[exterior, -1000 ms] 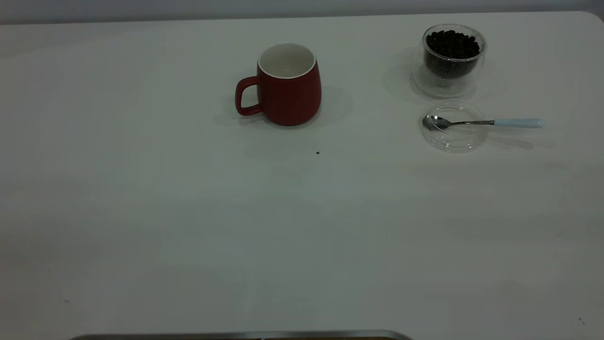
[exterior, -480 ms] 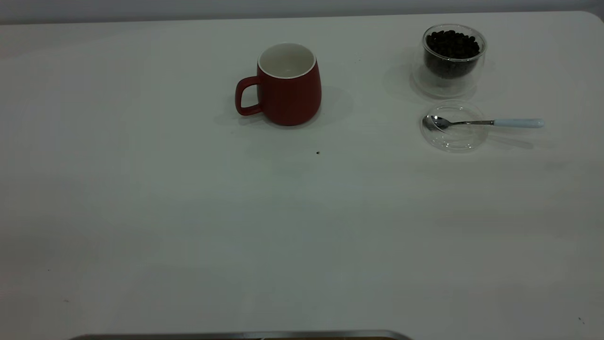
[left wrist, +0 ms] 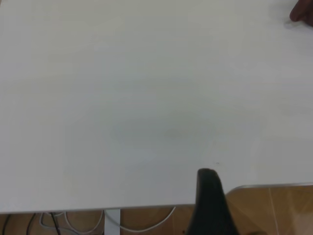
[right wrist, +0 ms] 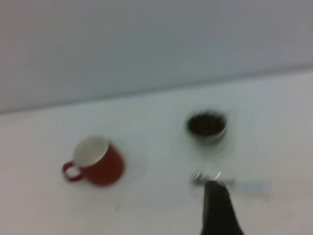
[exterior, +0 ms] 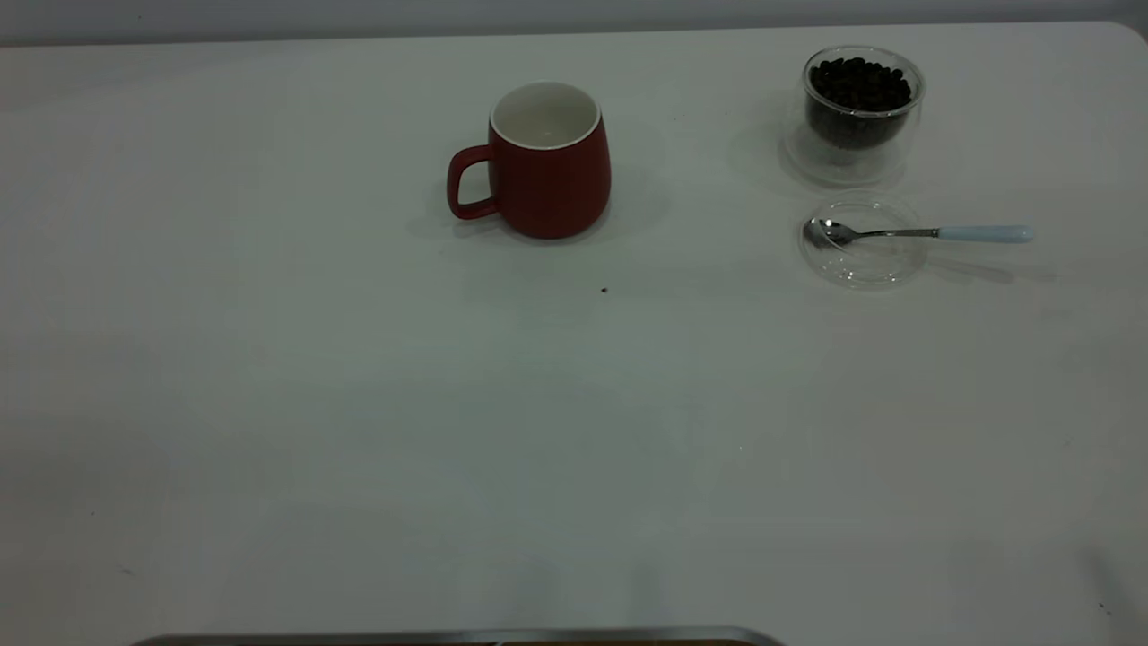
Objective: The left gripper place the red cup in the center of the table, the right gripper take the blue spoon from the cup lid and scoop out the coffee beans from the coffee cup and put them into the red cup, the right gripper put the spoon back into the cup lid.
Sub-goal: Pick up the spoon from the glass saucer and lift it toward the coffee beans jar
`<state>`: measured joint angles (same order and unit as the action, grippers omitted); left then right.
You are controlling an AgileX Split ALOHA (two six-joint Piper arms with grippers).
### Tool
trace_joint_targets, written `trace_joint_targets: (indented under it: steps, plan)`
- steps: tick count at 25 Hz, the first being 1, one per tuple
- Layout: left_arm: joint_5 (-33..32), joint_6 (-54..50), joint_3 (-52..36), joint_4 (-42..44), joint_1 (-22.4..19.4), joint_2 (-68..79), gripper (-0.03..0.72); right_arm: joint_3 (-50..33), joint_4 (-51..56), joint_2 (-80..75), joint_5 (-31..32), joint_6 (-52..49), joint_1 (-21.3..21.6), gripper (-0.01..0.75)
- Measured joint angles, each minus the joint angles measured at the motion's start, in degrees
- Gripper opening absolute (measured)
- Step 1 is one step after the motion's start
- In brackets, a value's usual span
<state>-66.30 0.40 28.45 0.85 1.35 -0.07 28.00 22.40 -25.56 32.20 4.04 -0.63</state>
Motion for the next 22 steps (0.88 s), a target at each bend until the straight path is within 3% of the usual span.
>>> trace_joint_targets:
  steps: [8,16,19,22]
  plan:
    - [0.00,0.00,0.00,0.00,0.00,0.00,0.587,-0.07,13.74,-33.38,-14.61,16.78,0.00,0.529]
    - [0.00,0.00,0.00,0.00,0.00,0.00,0.587,1.59,26.61,-61.54,-27.07,29.92,0.00,0.472]
    - [0.00,0.00,0.00,0.00,0.00,0.00,0.587,6.09,28.37,-70.97,-27.56,31.80,0.15,0.444]
    - [0.00,0.06,0.00,0.00,0.00,0.00,0.587,13.62,28.50,-79.11,-22.73,34.14,1.89,0.425]
